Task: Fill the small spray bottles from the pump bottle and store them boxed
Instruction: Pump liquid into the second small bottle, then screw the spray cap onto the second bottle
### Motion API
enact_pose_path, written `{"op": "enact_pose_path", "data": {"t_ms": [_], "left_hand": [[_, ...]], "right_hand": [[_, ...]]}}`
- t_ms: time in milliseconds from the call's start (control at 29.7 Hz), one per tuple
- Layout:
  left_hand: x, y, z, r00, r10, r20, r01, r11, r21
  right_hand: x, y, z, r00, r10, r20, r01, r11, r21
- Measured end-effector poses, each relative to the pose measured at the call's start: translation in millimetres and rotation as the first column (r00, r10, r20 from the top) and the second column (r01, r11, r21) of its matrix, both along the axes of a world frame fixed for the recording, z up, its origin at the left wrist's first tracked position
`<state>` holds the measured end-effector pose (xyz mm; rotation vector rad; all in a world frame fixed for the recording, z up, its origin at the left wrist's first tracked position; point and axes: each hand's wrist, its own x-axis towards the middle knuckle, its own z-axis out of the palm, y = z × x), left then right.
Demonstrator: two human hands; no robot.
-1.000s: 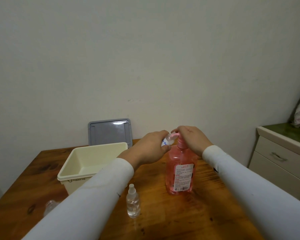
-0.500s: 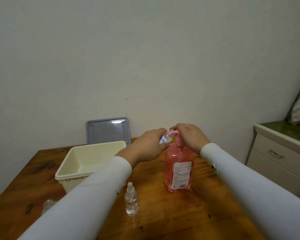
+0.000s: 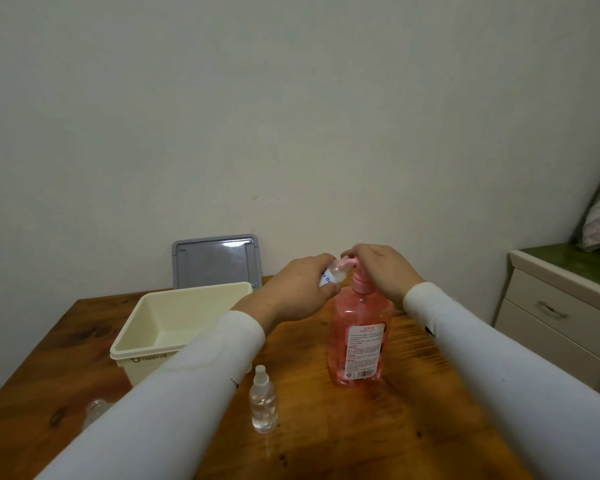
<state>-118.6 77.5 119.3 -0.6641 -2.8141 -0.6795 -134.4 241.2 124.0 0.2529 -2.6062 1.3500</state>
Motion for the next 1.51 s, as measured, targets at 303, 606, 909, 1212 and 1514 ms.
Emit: {"op": "enact_pose_path", "data": {"t_ms": [303, 606, 909, 1212, 1514], "left_hand": [[0.6, -1.2, 4.9, 1.0, -0.015, -0.001, 0.015, 0.999, 0.032], [-4.1, -3.0, 0.9, 0.999, 0.015, 0.046, -0.021, 0.991, 0.131], [-5.4, -4.2, -4.3, 0.995, 0.034, 0.096, -0.051, 0.982, 0.18], [-4.8, -4.6, -4.7, 0.992, 0.046, 0.118, -0.067, 0.981, 0.184], [-1.9, -10.0, -6.6, 0.986, 0.067, 0.15, -0.093, 0.981, 0.17]], "right_hand": [[0.9, 2.6, 6.8, 1.0, 0.006, -0.021, -0.003, 0.994, 0.108], [-6.0, 2.8, 7.8, 1.0, -0.016, -0.016, 0.017, 0.998, 0.057], [-10.4, 0.3, 9.4, 1.0, -0.03, 0.0, 0.03, 0.999, 0.028], [-14.6, 0.4, 8.9, 0.999, -0.031, 0.028, 0.032, 0.999, -0.01], [-11.6, -0.4, 15.6, 0.999, -0.043, 0.016, 0.043, 0.999, 0.01]]}}
